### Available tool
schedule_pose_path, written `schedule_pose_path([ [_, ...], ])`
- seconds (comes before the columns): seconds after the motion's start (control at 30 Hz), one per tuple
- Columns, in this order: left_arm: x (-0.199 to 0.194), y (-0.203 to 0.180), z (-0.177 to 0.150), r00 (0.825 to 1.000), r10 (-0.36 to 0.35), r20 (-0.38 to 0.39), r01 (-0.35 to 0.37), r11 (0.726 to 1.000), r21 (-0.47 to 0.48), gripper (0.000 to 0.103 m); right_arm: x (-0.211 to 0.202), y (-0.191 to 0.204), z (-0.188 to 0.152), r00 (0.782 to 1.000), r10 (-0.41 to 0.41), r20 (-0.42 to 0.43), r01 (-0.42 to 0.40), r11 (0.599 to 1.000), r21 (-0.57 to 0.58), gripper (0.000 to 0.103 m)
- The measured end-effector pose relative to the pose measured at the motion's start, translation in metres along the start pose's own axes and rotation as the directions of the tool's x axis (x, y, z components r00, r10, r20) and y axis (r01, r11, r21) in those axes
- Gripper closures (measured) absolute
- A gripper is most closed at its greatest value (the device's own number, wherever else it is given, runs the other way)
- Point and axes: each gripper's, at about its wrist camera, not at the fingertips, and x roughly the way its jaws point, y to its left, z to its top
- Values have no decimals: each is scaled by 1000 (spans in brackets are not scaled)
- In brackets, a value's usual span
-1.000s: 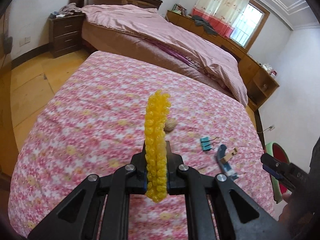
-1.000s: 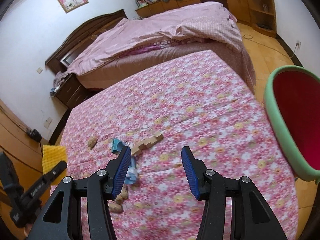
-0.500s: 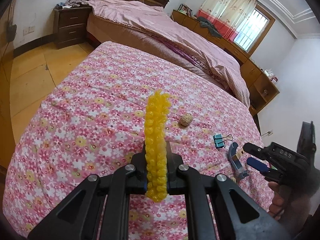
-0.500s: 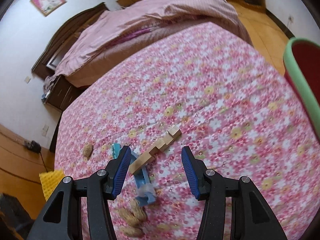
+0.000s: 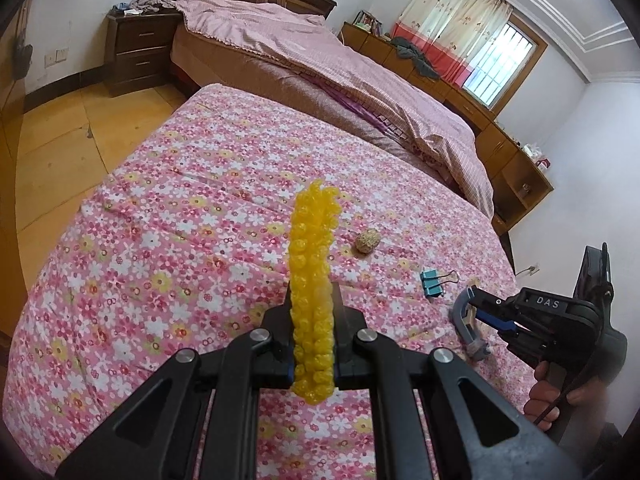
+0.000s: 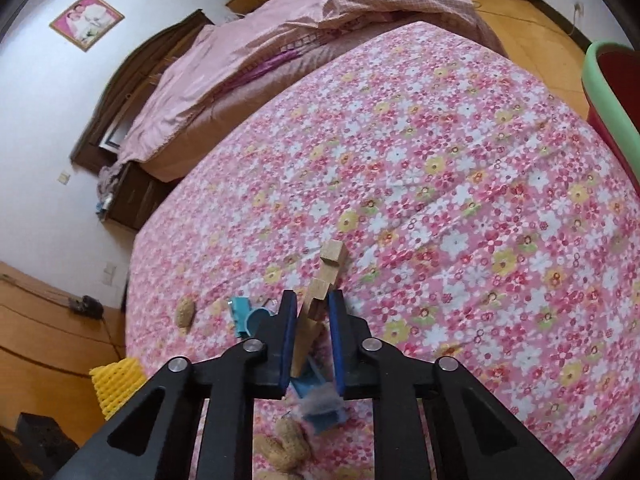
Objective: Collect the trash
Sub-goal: 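Lower the right tool onto the wooden stick and close on it, then carry the foam net and wooden stick over the red bin and open both tools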
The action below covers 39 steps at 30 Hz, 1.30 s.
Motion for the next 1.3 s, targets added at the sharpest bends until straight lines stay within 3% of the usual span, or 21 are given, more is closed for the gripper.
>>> schedule_pose_path([
  [0.4,-20,-18,-4,999,-34,16,33,999,18,92,-55,4,-14,992,84,91,-78,994,-76,93],
  [0.93,-45,-49,-21,997,-76,1,76,995,59,92,-96,-15,-35,990,62,125,-47,992,-118,93],
  [1.3,-62,-83,-29,991,-135,-8,136,986,97,92,-144,-38,-50,974,33,223,2,988,-154,93],
])
